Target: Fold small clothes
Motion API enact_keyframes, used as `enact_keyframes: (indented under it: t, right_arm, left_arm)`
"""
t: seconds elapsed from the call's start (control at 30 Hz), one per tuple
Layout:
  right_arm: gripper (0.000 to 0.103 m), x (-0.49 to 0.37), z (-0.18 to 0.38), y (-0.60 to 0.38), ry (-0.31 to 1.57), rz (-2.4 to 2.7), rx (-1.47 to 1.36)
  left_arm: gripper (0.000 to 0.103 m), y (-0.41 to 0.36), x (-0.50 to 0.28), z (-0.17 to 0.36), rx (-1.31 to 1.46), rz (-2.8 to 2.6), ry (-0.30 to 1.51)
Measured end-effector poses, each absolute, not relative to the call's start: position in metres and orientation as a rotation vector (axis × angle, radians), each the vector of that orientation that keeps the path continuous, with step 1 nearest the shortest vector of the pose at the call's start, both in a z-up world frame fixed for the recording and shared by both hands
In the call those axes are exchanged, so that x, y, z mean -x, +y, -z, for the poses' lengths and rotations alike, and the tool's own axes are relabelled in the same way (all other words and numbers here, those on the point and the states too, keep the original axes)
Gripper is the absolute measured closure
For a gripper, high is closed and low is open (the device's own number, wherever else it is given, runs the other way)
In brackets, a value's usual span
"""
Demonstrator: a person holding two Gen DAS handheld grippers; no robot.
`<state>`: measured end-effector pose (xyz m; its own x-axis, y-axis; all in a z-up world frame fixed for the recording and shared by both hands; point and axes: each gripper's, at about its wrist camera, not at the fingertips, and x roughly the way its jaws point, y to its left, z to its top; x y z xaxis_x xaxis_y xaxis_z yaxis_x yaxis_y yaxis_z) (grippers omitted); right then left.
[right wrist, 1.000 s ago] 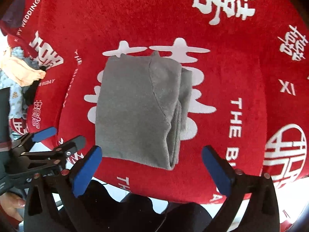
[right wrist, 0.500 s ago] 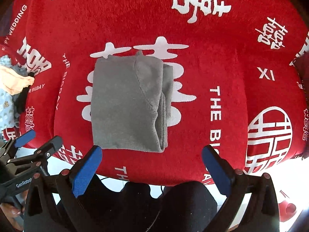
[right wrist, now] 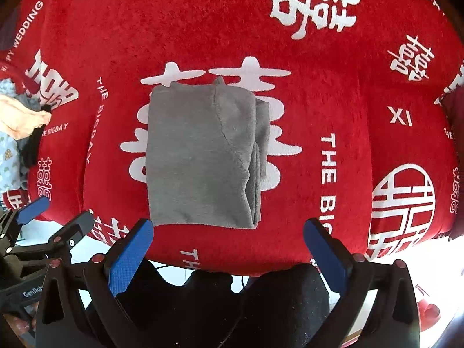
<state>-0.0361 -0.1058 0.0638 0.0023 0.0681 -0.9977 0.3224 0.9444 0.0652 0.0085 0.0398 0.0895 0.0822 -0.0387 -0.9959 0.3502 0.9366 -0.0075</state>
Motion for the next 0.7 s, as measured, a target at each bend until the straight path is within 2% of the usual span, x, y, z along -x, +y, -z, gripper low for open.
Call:
enact_keyframes:
  t: [0.7]
  right_arm:
    - [0.000,0.0363,-0.0700,-0.1075,1.552,0.237,-0.321]
  left_arm:
    - [0.000,0.0340,-0.0085,-0.0946,-0.273,0.331,1.488]
